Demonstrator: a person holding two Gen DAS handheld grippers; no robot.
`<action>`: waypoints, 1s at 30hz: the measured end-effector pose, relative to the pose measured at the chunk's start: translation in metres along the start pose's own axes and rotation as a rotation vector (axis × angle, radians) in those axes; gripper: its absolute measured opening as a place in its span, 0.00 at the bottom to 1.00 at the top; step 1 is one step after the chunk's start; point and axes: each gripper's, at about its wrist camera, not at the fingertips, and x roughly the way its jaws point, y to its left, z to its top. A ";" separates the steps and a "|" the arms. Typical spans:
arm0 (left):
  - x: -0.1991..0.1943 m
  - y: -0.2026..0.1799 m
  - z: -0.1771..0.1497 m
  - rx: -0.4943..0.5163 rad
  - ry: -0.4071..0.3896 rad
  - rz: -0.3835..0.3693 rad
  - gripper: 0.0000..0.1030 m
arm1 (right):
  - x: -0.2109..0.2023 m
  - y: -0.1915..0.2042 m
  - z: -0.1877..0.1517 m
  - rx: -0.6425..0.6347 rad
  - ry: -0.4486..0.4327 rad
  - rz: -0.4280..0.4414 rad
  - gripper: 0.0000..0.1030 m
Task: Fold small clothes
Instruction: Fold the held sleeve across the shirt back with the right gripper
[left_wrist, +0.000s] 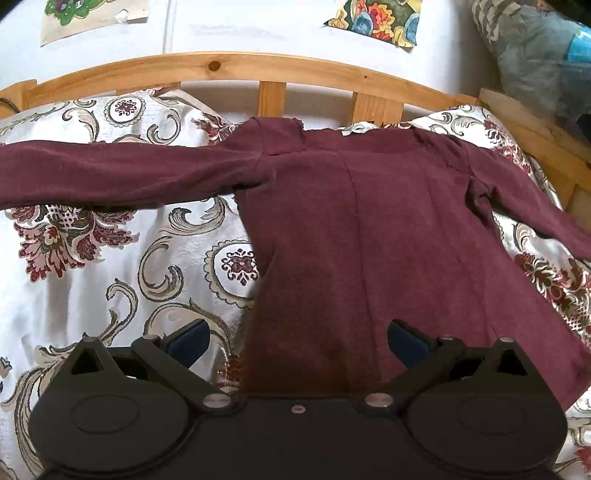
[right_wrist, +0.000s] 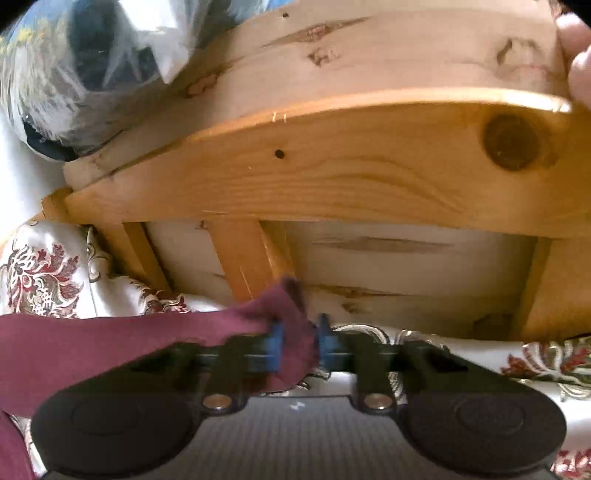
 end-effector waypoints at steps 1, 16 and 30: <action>-0.002 0.001 0.000 -0.004 -0.002 -0.002 0.99 | -0.005 0.003 -0.001 -0.014 -0.008 0.003 0.12; -0.020 0.026 0.014 -0.112 -0.028 0.003 0.99 | -0.178 0.201 0.002 -0.454 -0.200 0.663 0.11; -0.018 0.033 0.008 -0.122 -0.041 -0.062 0.99 | -0.213 0.316 -0.130 -0.879 0.164 1.130 0.34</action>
